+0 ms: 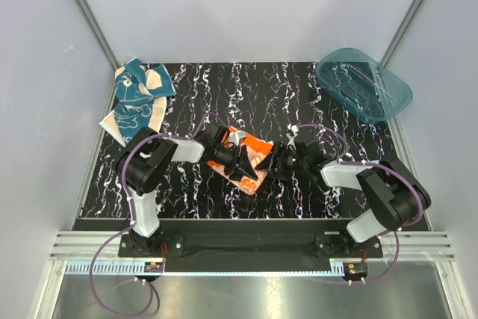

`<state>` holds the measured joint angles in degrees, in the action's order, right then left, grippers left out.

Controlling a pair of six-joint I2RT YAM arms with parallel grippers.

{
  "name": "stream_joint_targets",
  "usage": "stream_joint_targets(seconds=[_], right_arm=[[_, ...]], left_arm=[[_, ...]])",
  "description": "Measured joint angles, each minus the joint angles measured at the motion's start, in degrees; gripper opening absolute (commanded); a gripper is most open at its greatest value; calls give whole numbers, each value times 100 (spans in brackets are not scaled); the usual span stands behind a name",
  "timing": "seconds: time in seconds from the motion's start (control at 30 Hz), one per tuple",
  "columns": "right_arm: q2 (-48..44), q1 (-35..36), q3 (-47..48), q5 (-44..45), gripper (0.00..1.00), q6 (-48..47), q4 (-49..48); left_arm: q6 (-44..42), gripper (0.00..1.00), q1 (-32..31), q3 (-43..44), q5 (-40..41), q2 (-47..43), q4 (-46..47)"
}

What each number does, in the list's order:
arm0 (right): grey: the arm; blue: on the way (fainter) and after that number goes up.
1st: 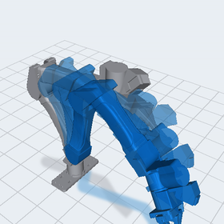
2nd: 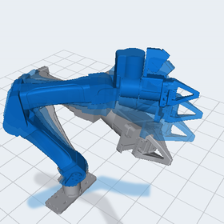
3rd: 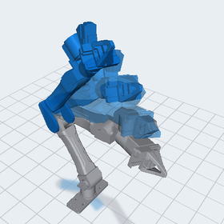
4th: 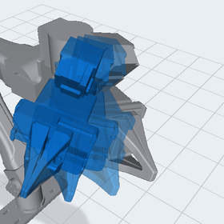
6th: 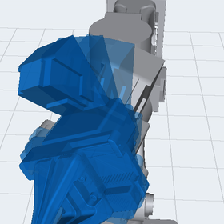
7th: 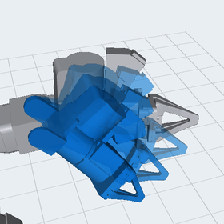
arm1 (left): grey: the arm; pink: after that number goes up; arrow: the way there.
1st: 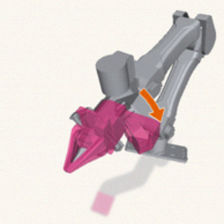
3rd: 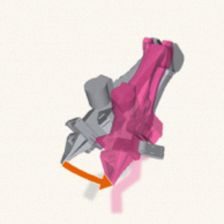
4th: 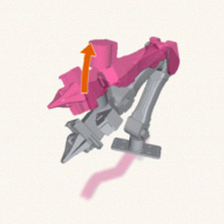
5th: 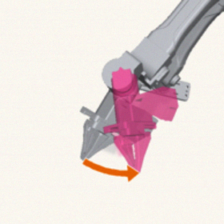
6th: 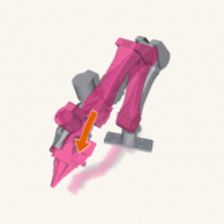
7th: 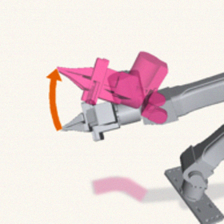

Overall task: Roll the towels
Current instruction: Roll the towel

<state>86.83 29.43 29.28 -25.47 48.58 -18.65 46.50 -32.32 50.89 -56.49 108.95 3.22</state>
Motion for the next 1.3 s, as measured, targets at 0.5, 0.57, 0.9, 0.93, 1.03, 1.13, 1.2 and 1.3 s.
stream_joint_targets(seconds=[0.5,0.57,0.9,0.93,1.03,1.13,1.2,1.3], right_arm=[[485,339,645,485,22,-85,315],[474,374,769,573,22,-127,568],[299,562,1421,1106,22,-363,2103],[299,586,1493,1152,21,-378,2258],[302,643,1711,1290,21,-398,2691],[345,693,2004,1432,20,-402,3202],[420,710,2192,1495,20,-400,3469],[511,717,2347,1545,19,-398,3716]], left_arm=[[-470,69,44,319,490,-173,-981],[-710,71,22,490,826,-356,-1480],[-1668,85,-284,1215,3119,-1554,-3230],[-1768,84,-442,1325,3451,-1720,-3344],[-2090,84,-1211,1609,4605,-2273,-3469],[-2404,83,-2116,1679,5654,-2732,-3414],[-2586,83,-2649,1661,6214,-2876,-3344],[-2804,83,-3187,1504,6850,-2909,-3141]])
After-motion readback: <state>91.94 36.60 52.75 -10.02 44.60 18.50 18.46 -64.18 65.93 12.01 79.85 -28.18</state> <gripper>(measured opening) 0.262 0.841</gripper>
